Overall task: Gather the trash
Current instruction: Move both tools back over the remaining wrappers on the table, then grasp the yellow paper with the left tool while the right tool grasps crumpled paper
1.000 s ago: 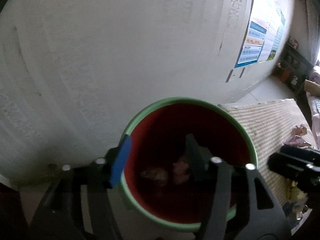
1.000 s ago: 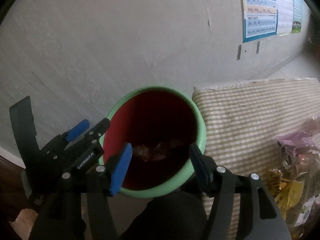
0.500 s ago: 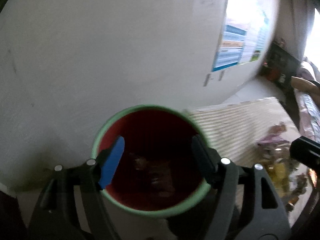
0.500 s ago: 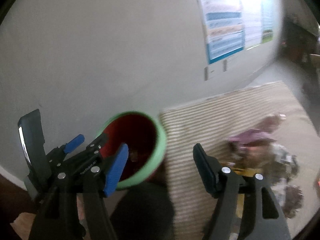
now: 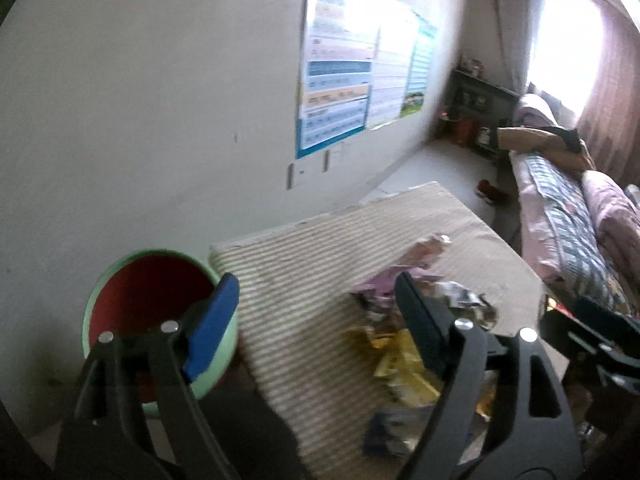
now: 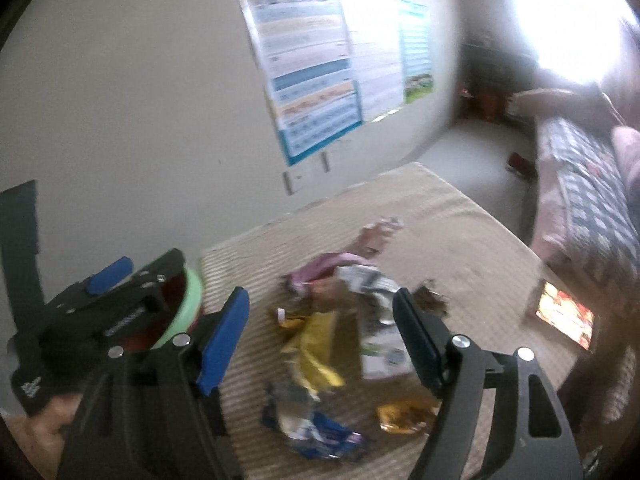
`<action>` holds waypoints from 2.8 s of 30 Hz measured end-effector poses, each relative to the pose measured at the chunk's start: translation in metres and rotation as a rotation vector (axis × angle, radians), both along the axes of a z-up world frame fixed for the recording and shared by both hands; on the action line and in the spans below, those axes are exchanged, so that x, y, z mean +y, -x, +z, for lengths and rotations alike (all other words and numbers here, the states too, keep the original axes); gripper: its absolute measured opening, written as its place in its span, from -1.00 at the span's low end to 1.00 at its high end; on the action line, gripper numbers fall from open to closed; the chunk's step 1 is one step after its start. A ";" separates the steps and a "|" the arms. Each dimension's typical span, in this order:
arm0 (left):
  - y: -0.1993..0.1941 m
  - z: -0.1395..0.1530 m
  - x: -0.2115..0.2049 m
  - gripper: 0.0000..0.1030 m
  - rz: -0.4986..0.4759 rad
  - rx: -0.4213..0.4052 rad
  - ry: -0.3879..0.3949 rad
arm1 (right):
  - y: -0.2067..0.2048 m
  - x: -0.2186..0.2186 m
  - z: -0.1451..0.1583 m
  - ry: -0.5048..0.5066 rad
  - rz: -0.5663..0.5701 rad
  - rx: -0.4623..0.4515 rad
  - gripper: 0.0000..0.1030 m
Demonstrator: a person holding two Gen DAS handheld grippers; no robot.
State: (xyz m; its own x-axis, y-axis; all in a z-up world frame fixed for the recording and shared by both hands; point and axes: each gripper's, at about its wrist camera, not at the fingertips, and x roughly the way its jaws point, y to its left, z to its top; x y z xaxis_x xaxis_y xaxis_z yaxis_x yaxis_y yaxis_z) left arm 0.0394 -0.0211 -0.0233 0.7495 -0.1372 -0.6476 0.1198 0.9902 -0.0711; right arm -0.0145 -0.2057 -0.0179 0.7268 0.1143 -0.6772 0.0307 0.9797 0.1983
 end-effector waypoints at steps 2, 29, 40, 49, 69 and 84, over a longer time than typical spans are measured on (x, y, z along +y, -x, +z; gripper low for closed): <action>0.005 0.002 -0.008 0.50 -0.013 0.001 0.003 | 0.003 -0.011 -0.003 -0.004 -0.025 0.003 0.39; -0.003 -0.081 -0.044 0.58 -0.168 0.209 -0.037 | 0.008 -0.064 -0.040 -0.009 -0.135 0.070 0.42; -0.034 -0.133 -0.078 0.57 -0.235 0.392 -0.055 | 0.013 -0.084 -0.057 -0.017 -0.172 0.119 0.42; -0.034 -0.148 -0.085 -0.04 -0.255 0.431 -0.065 | 0.015 -0.094 -0.081 -0.019 -0.184 0.179 0.42; -0.006 -0.069 -0.041 -0.20 -0.172 0.177 -0.037 | -0.047 -0.120 -0.116 -0.071 -0.164 0.303 0.42; -0.006 -0.035 -0.031 -0.19 -0.134 0.079 -0.037 | -0.034 -0.107 -0.137 -0.040 -0.143 0.352 -0.11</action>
